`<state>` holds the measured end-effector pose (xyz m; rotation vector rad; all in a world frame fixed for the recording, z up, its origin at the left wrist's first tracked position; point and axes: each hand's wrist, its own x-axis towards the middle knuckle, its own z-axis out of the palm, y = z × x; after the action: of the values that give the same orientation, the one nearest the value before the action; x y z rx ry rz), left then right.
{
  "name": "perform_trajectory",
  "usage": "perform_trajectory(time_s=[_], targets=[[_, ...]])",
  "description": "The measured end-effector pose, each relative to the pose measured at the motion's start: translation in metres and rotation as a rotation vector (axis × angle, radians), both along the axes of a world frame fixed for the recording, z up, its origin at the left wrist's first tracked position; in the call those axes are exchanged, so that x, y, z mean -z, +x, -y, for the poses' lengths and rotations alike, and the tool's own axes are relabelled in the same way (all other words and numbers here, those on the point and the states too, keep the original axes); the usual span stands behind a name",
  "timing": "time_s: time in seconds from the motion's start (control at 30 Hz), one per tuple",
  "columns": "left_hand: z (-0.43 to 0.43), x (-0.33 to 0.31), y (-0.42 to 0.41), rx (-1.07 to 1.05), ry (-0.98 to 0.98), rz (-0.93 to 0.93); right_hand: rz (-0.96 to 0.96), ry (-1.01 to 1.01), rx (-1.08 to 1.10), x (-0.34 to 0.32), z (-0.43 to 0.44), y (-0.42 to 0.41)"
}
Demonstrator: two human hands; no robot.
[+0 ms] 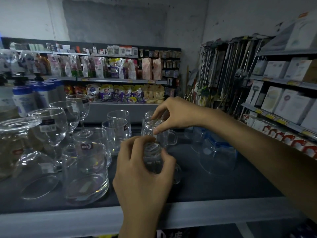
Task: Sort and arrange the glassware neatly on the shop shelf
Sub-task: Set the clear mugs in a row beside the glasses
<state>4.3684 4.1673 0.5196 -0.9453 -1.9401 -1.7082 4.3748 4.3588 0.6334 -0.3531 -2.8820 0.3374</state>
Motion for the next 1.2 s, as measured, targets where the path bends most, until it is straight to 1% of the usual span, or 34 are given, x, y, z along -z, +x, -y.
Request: perform_trajectory(time_s=[0.27,0.6,0.97,1.03,1.2], targets=[[0.0,0.0,0.0,0.001,-0.001,0.001,0.064,0.019,-0.023,-0.002,0.0,0.005],[0.001,0.001,0.0,0.009,-0.01,0.001,0.036,0.059,-0.002,0.002,0.0,0.007],[0.001,0.002,0.001,0.007,-0.016,0.0,0.046,0.037,-0.002,0.005,-0.004,0.008],[0.001,0.002,0.001,0.007,-0.015,-0.001,0.023,-0.012,-0.008,0.003,-0.005,0.009],[0.001,0.002,0.001,0.007,-0.007,-0.005,-0.143,-0.085,0.034,-0.008,-0.015,0.016]])
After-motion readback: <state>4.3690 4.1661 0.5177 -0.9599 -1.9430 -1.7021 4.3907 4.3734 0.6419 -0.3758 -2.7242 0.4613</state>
